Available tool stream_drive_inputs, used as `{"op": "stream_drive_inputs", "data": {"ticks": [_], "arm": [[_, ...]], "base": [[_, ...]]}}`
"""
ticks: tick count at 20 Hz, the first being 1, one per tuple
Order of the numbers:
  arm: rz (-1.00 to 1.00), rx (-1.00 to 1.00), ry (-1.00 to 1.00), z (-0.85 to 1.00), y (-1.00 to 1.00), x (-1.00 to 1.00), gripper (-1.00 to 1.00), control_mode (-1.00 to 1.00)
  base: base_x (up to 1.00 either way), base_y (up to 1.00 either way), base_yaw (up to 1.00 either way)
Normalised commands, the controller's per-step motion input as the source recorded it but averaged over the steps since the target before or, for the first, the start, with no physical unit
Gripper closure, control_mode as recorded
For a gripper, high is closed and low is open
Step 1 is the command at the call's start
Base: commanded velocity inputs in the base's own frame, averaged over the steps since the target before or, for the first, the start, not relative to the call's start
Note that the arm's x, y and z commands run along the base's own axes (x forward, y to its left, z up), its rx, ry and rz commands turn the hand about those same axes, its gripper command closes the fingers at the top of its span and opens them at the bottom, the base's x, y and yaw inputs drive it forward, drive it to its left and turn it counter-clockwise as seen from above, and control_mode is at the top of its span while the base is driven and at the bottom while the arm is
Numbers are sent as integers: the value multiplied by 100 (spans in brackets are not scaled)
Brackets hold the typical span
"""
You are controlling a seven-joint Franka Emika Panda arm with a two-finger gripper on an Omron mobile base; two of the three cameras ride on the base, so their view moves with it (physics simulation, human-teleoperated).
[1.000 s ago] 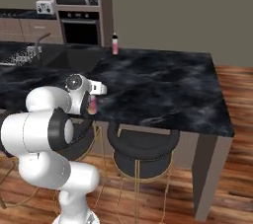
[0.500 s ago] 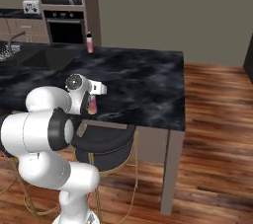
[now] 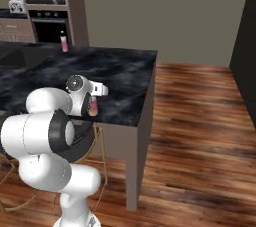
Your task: Place the large bottle from the dining counter next to the other large bottle outside the sink, and place the small bottle from the dining counter next to the other small bottle inside the sink.
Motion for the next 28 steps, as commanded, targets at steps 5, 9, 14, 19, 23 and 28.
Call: {"op": "stream_drive_inputs", "data": {"ticks": [5, 9, 14, 19, 23, 28], "arm": [[0, 0, 0, 0, 0, 0, 100, 100], [0, 0, 0, 0, 0, 0, 100, 100], [0, 0, 0, 0, 0, 0, 100, 100], [0, 0, 0, 0, 0, 0, 100, 100], [0, 0, 0, 0, 0, 0, 100, 100], [0, 0, 0, 0, 0, 0, 100, 100]], "base": [[0, -90, 0], [0, -90, 0], [0, -87, 0], [20, -70, 0], [71, -51, 0], [100, -42, -5]]}}
